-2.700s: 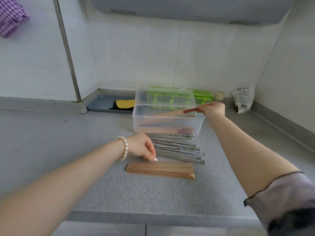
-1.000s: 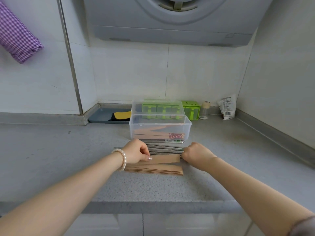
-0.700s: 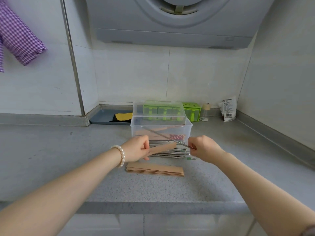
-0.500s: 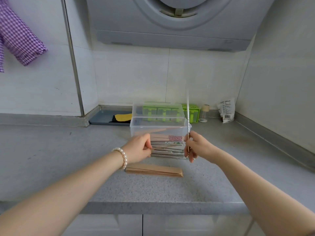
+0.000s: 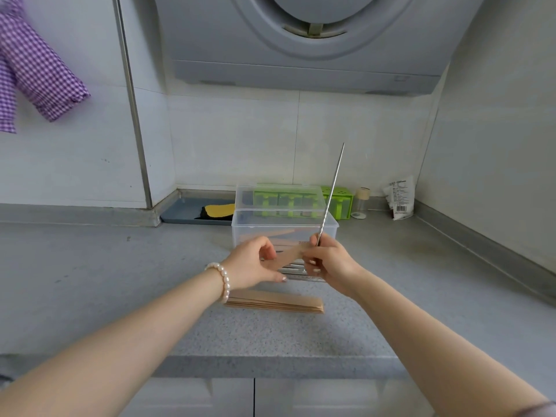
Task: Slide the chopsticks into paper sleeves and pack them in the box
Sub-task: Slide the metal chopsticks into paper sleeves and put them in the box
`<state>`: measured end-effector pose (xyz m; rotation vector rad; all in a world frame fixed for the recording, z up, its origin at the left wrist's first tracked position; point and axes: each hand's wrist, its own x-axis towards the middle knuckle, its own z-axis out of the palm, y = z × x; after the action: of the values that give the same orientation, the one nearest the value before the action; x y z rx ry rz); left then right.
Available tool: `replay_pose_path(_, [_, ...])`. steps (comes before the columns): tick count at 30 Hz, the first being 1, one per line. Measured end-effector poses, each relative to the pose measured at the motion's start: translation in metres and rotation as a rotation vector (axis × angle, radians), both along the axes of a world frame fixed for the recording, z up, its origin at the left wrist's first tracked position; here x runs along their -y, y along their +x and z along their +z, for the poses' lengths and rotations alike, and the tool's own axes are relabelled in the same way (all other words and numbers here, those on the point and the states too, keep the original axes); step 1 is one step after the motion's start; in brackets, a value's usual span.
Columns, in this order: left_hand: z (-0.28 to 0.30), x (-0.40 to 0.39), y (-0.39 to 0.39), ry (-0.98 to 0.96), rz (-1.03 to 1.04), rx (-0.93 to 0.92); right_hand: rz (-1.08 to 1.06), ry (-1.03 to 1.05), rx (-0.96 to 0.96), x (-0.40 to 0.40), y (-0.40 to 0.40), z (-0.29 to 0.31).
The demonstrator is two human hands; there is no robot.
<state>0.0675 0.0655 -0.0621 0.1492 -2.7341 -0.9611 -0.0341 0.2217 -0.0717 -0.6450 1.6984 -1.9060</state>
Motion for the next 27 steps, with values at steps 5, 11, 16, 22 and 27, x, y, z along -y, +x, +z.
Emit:
replay_pose_path(5, [0.009,-0.01,-0.002,0.272,-0.04,0.023,0.121,0.044,-0.067,0.001,0.01,-0.004])
replay_pose_path(11, [0.014,-0.004,0.001,0.357,0.006,0.043,0.169,0.232,-0.239,-0.017,0.006,0.007])
replay_pose_path(16, [0.017,0.01,0.005,0.393,0.071,0.073,0.041,0.356,-0.402,-0.055,-0.015,0.031])
replay_pose_path(22, [0.024,0.019,0.009,0.707,0.04,0.108,0.011,0.412,-0.556,-0.099,-0.033,0.055])
replay_pose_path(27, [0.025,0.017,0.01,0.632,-0.006,0.092,-0.108,0.469,-0.652,-0.107,-0.041,0.06])
